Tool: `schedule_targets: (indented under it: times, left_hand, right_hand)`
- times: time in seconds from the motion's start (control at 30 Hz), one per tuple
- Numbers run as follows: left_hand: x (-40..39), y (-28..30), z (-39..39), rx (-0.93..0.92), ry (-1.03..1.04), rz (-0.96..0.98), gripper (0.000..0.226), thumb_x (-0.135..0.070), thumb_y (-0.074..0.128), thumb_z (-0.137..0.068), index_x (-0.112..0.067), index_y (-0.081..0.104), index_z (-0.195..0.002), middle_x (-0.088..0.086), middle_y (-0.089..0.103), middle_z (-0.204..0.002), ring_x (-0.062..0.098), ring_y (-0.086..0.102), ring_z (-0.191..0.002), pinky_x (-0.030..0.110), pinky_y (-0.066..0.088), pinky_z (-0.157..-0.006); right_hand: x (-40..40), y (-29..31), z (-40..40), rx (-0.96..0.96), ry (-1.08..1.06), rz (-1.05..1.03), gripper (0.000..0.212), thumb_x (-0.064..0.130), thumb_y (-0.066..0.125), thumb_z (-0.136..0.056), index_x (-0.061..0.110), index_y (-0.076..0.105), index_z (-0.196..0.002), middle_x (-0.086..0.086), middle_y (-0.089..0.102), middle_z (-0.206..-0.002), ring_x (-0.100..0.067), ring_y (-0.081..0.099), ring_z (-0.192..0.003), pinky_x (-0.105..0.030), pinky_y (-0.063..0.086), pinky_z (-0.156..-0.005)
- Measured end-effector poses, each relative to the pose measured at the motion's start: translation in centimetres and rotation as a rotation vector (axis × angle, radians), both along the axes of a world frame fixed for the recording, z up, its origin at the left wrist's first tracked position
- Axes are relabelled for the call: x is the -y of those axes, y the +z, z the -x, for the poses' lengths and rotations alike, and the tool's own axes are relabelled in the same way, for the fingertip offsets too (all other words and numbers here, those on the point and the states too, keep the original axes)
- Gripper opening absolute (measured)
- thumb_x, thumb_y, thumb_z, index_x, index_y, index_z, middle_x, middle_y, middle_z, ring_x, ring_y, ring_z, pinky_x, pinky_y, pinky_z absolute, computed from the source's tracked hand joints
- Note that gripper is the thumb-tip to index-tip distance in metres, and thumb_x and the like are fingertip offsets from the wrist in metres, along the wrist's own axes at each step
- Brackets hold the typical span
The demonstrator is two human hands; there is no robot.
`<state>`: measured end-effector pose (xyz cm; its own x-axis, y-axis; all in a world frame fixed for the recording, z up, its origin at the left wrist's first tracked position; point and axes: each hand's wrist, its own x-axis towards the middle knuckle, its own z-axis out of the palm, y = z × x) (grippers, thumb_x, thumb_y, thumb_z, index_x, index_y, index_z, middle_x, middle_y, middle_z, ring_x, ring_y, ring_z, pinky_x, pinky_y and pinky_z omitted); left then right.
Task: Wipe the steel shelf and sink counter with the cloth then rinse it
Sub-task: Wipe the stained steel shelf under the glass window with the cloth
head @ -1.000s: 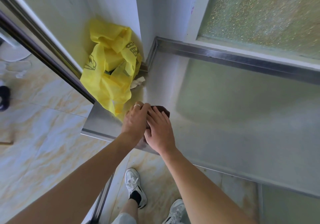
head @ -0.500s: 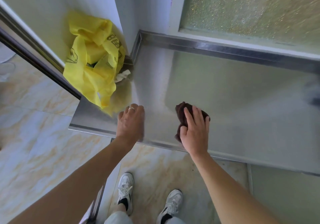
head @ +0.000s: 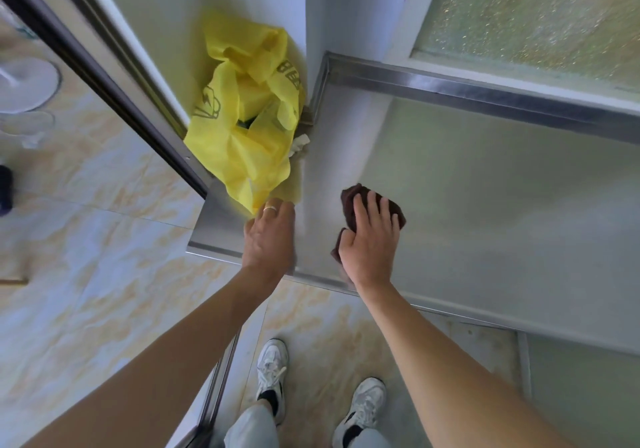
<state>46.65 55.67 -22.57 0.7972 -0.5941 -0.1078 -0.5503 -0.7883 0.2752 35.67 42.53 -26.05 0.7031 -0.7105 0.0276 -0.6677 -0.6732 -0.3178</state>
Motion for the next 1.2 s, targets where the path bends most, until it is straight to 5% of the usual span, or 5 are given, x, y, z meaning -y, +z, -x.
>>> schedule_targets:
  times: [0.13,0.33,0.6,0.83,1.2]
  left_hand:
    - [-1.0,-0.5,-1.2,0.008,-0.008,0.059,0.048,0.007,0.071,-0.071,-0.014,0.056,-0.111,0.008,0.056,-0.116,0.031,0.059,-0.098,0.043,0.054,-0.073]
    - [-2.3,-1.1,-2.2,0.073,0.034,0.161,0.023,-0.006,0.058,-0.089,-0.017,0.051,-0.108,0.004,0.055,-0.103,0.027,0.059,-0.093,0.04,0.054,-0.066]
    - [-1.3,-0.4,-0.2,-0.01,0.074,0.234,0.042,0.009,0.045,-0.09,-0.01,0.049,-0.127,0.012,0.052,-0.121,0.03,0.052,-0.107,0.041,0.05,-0.079]
    - [1.1,-0.7,3.5,-0.074,0.045,0.245,0.051,0.011,0.04,-0.085,-0.011,0.051,-0.129,0.007,0.045,-0.137,0.03,0.052,-0.105,0.037,0.047,-0.082]
    - [9.9,-0.5,11.7,-0.125,-0.101,0.218,0.044,0.008,0.055,-0.078,-0.011,0.052,-0.118,0.006,0.043,-0.13,0.03,0.054,-0.103,0.045,0.053,-0.084]
  right_hand:
    - [-3.2,-0.1,-3.7,0.032,0.139,-0.031,0.069,0.02,0.04,-0.08,0.02,0.048,-0.149,-0.004,0.041,-0.16,-0.026,0.029,-0.151,-0.048,0.021,-0.123]
    - [-5.4,-0.6,-5.8,0.126,0.332,-0.069,0.061,0.021,0.039,-0.084,0.024,0.055,-0.143,0.001,0.048,-0.155,-0.022,0.035,-0.149,-0.044,0.026,-0.122]
    - [-4.8,-0.5,-2.6,0.216,0.575,-0.167,0.058,0.007,0.055,-0.078,0.027,0.065,-0.131,0.006,0.057,-0.147,-0.02,0.043,-0.144,-0.042,0.028,-0.12]
    - [-3.0,-1.3,1.3,0.252,0.594,-0.195,0.042,0.014,0.059,-0.087,0.023,0.069,-0.128,0.01,0.056,-0.147,-0.014,0.041,-0.146,-0.037,0.026,-0.121]
    - [7.4,-0.6,12.1,0.244,0.405,-0.178,0.062,0.009,0.052,-0.078,0.024,0.062,-0.138,0.006,0.051,-0.152,-0.017,0.039,-0.147,-0.04,0.024,-0.123]
